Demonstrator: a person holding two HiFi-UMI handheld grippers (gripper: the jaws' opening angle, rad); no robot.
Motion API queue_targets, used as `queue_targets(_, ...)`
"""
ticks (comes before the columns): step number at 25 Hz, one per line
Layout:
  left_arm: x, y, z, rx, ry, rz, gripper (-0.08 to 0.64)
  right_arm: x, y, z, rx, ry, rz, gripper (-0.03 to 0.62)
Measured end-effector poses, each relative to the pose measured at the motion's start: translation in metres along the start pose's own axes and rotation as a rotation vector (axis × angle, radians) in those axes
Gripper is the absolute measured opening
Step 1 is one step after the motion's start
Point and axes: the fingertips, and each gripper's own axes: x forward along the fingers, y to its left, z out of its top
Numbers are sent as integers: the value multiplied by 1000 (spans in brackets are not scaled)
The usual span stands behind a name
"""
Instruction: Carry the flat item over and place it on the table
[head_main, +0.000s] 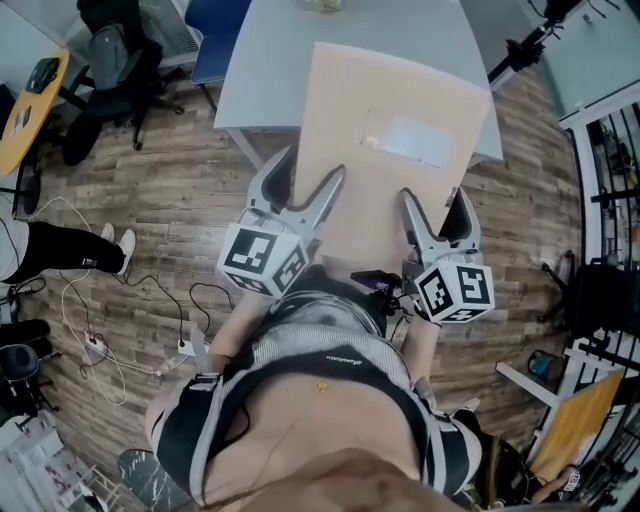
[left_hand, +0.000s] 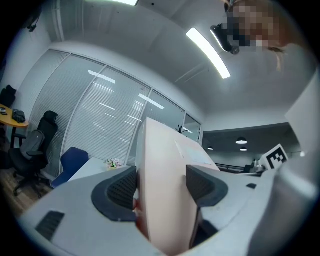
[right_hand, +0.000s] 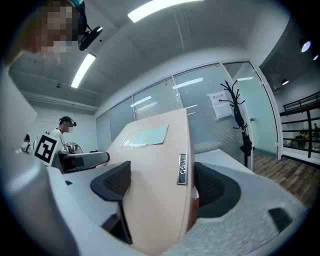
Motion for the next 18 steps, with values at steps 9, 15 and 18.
queue_targets(9, -5, 37, 3, 3, 9, 23, 299, 29, 24, -8, 0, 16, 15, 391)
queue_targets(15, -3, 49, 4, -18, 10, 36, 299, 41, 28, -7, -5, 35, 19, 391)
queue_targets(18, 0, 54, 3, -28, 12, 37, 299, 47, 28, -8, -8, 42, 20, 391)
